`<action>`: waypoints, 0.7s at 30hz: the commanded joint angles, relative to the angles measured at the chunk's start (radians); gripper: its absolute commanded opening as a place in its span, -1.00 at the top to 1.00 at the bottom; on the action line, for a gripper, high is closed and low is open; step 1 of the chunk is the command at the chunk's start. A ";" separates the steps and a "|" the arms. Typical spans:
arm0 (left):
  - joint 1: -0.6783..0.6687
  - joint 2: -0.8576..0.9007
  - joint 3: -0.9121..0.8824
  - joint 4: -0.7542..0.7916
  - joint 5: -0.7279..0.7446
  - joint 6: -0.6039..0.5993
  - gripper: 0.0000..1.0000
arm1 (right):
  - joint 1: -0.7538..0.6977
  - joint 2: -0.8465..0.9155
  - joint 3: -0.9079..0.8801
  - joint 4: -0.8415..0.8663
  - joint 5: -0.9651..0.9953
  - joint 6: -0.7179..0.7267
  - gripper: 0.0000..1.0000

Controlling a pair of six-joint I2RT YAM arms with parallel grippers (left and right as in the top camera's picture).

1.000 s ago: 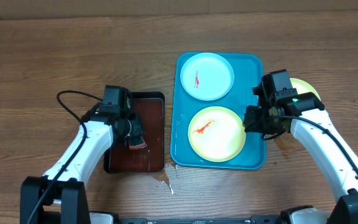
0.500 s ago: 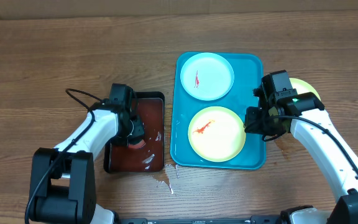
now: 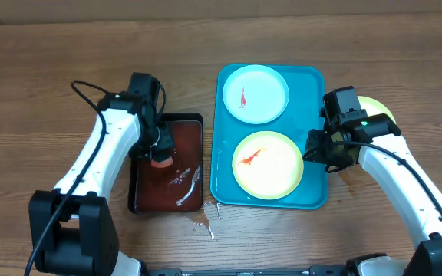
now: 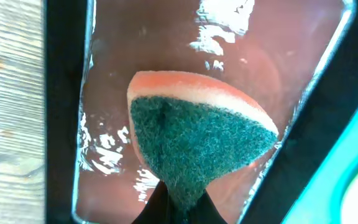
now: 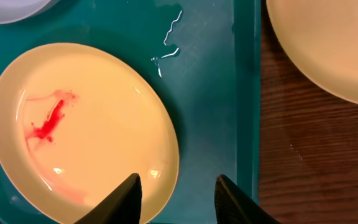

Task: Clean dirty plates on tray and stack at the side
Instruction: 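Grasp the sponge again with the left gripper and lift it, then carry the sponge with the left gripper onto the yellow plate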

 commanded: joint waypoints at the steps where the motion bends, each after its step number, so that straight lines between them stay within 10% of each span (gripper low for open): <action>1: -0.008 -0.030 0.072 -0.036 -0.016 0.030 0.90 | 0.001 0.004 -0.012 0.005 0.011 -0.032 0.19; 21: -0.011 -0.030 0.151 -0.129 -0.012 0.103 0.92 | 0.006 0.100 -0.249 0.338 -0.130 -0.112 0.42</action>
